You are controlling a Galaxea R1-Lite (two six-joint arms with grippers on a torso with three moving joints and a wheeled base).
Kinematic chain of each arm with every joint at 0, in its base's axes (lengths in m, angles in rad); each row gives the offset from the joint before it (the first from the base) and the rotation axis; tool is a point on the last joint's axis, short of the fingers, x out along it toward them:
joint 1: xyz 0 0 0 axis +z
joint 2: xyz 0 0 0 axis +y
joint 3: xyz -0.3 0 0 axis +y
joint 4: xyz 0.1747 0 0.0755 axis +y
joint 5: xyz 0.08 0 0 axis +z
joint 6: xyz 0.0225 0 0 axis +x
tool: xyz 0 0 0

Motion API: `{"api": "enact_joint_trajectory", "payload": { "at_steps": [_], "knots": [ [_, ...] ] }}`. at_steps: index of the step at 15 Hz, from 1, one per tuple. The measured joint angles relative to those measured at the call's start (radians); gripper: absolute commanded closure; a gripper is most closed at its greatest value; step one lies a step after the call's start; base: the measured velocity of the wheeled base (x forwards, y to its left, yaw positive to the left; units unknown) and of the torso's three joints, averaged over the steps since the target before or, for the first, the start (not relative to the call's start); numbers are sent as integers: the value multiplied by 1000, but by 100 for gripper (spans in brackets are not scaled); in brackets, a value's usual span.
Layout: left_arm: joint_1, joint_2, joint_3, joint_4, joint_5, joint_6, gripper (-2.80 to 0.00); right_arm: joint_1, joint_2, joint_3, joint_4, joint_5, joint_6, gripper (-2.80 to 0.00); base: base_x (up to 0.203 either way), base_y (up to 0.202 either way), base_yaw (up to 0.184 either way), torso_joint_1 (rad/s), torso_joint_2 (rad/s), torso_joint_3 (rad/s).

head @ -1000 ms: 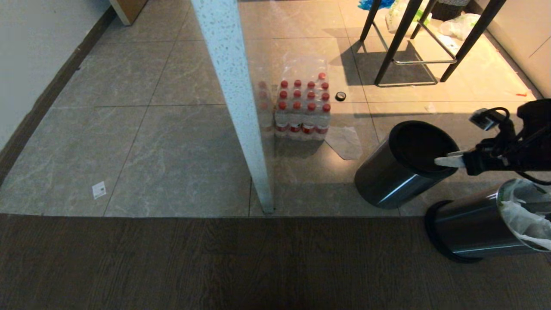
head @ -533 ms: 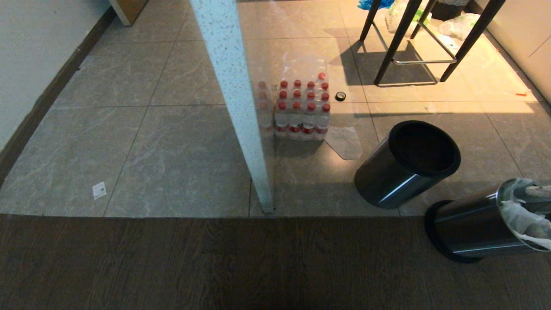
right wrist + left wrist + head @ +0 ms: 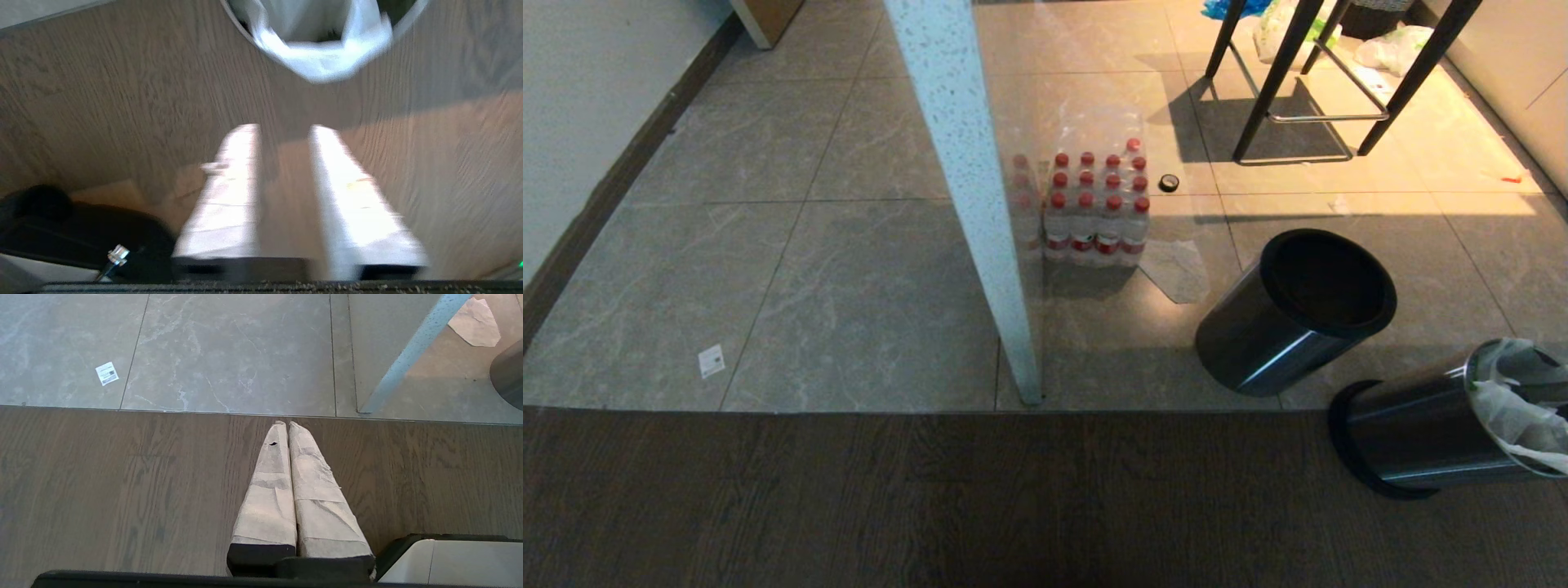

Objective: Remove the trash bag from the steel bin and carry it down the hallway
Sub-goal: Pick up the trash bag

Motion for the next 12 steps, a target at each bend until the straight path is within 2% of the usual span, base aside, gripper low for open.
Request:
{"api": "enact_joint_trajectory", "payload": {
  "at_steps": [4, 8, 12],
  "knots": [
    [0, 0, 0, 0, 0, 0, 0, -49, 86, -2, 0, 21, 12, -280, 0, 0, 0, 0, 0, 0],
    [0, 0, 0, 0, 0, 0, 0, -76, 165, 4, 0, 167, 29, -280, 0, 0, 0, 0, 0, 0],
    [0, 0, 0, 0, 0, 0, 0, -76, 233, 0, 10, 246, 29, -280, 0, 0, 0, 0, 0, 0]
  ]
}}
